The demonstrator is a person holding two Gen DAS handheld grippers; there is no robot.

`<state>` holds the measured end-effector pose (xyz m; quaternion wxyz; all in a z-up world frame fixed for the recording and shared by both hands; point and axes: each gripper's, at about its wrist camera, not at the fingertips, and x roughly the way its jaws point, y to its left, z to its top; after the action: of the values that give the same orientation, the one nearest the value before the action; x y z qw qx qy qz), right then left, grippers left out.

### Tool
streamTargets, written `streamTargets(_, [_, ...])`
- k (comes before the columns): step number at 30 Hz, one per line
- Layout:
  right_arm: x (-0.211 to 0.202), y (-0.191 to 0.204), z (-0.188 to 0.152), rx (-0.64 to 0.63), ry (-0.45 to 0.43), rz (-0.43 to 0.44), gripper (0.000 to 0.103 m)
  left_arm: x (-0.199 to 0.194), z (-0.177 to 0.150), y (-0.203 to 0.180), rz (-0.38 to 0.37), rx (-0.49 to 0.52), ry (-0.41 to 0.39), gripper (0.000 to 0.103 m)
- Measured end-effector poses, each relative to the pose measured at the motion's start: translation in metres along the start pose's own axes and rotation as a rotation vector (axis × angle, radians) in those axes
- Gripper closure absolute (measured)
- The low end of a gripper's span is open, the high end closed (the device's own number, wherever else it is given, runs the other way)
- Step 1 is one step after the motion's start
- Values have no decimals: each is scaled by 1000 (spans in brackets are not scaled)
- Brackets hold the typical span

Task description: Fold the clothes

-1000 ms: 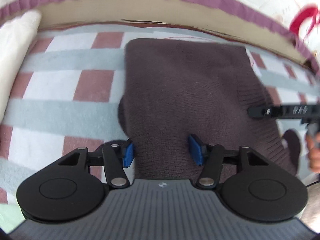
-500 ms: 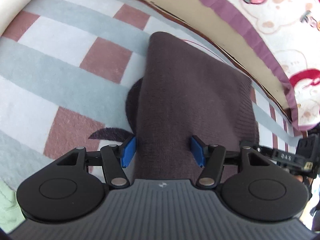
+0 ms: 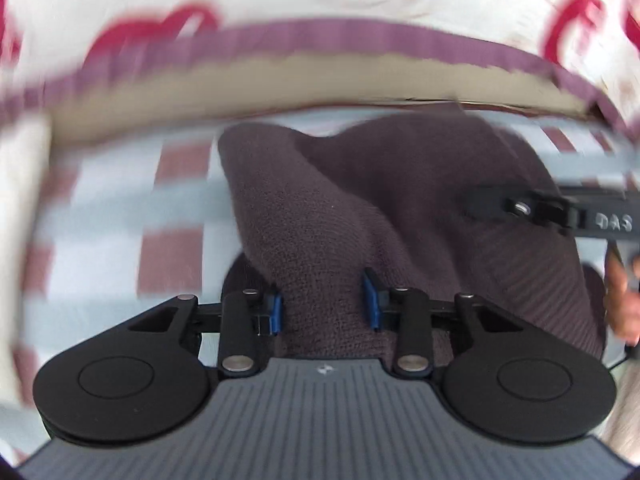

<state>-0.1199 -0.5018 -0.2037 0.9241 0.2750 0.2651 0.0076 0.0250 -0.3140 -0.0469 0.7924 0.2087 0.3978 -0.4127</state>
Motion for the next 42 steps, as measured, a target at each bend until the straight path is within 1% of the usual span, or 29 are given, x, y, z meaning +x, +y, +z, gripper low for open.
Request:
streamTargets(2, [11,-11,-1,21,45,-102,66,8,2,-5,21,28,36,67])
streamTargets(3, [14,-18,-1,47,63,-124,66,13,2,-5,24,39,54,66])
streamTargets(4, [17,-25,-1,74,79,-139,66,16,1,-2,20,53,65,64])
streamTargets(6, [16,-33,0,123,93,-116,65,21,-1,6,-3,55,86,62])
streamTargets(9, [14,-43,3,197,114,-84,60,31,-2,43,-127,-169,130,53])
streamTargets(11, [13,-47,3,268,141,-60,57,42,-10,71,-242,-384,156,37])
streamTargets(13, [11,-55,-1,340,167,-13,54,54,-21,97,-344,-599,177,34])
streamTargets(14, [13,-59,-4,374,178,1,54,58,-24,105,-363,-651,178,34])
streamTargets(15, [16,-63,-6,403,185,12,53,60,-24,107,-367,-658,181,33])
streamTargets(17, [25,-67,-9,424,199,38,49,64,-22,101,-338,-598,194,33])
streamTargets(18, [31,-66,-11,402,190,37,48,67,-20,92,-311,-543,205,29])
streamTargets(19, [40,-62,-13,364,208,29,47,70,-18,83,-283,-488,217,17])
streamTargets(21, [51,-47,-16,254,216,-15,47,76,-14,64,-231,-383,230,16])
streamTargets(22, [49,-37,-16,189,200,-28,55,76,-13,57,-214,-344,218,17])
streamTargets(23, [46,-27,-16,122,179,-39,61,73,-10,52,-201,-303,204,28])
streamTargets(24, [40,-17,-15,62,143,-40,66,68,-8,48,-187,-254,192,34])
streamTargets(25, [33,-9,-13,23,103,-29,68,63,-5,44,-168,-211,191,43])
streamTargets(26, [26,1,-12,-21,68,-7,69,58,-1,41,-143,-176,202,48])
streamTargets(28, [24,20,-13,-112,54,17,69,49,4,32,-90,-123,219,57])
streamTargets(29, [26,29,-14,-152,55,26,69,44,5,24,-60,-76,216,59])
streamTargets(30, [30,32,-15,-169,64,10,69,41,3,12,-25,1,200,60])
streamTargets(32, [38,26,-13,-146,105,-87,69,34,0,-10,30,133,166,60])
streamTargets(33, [39,17,-13,-107,123,-113,68,32,-2,-16,32,160,143,60])
streamTargets(34, [39,6,-12,-61,141,-132,68,30,-4,-22,33,187,120,57])
streamTargets(35, [38,-4,-13,-6,149,-126,68,30,-6,-21,25,192,110,45])
streamTargets(37, [35,-17,-14,74,158,-108,65,40,-6,-6,-14,144,125,35])
streamTargets(38, [34,-19,-15,88,160,-104,63,45,-6,6,-44,81,142,28])
streamTargets(40, [33,-22,-14,108,163,-103,58,57,-6,40,-134,-145,196,23])
streamTargets(42, [33,-30,-14,157,171,-73,55,66,-9,66,-229,-324,227,21])
